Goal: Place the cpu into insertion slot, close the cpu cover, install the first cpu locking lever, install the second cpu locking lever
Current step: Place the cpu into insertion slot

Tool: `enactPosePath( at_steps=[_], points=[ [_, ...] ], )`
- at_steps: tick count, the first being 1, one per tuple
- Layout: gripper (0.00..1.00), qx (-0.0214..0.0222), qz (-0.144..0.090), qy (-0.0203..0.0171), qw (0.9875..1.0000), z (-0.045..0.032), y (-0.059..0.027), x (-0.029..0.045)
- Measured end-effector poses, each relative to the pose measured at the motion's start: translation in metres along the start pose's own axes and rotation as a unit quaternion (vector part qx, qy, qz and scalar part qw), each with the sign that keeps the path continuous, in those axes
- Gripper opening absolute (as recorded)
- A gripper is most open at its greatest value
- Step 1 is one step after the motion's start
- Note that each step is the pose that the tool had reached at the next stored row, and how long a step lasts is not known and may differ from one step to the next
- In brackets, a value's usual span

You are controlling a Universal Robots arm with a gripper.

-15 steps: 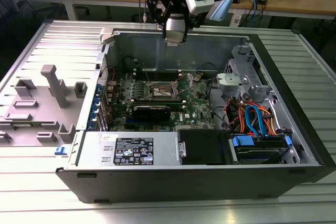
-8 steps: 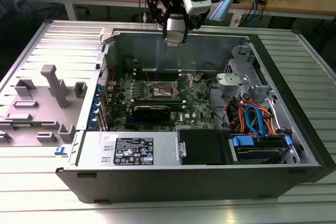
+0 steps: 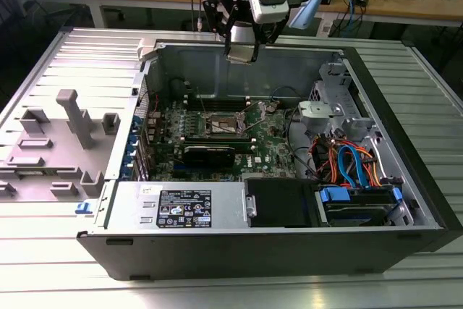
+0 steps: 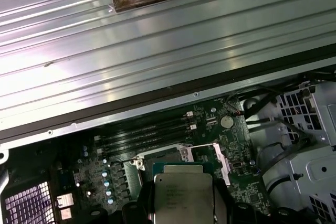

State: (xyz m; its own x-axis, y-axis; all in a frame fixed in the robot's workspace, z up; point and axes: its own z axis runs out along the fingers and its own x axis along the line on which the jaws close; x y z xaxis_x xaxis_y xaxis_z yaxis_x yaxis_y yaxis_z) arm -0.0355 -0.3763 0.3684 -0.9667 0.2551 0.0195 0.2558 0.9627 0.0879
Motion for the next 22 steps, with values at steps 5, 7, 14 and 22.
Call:
enactPosePath(
  at_steps=[5,7,14,22],
  points=[
    [0.55,0.0000,0.001,-0.0001,1.0000,0.0000,-0.0005,-0.0001],
    [0.55,0.0000,0.001,-0.0001,1.0000,0.0000,-0.0005,-0.0001],
    [0.55,0.0000,0.001,-0.0001,1.0000,0.0000,-0.0005,-0.0001],
    [0.55,-0.0006,0.024,-0.0021,0.9997,0.0003,-0.0009,-0.0002]
  ],
)
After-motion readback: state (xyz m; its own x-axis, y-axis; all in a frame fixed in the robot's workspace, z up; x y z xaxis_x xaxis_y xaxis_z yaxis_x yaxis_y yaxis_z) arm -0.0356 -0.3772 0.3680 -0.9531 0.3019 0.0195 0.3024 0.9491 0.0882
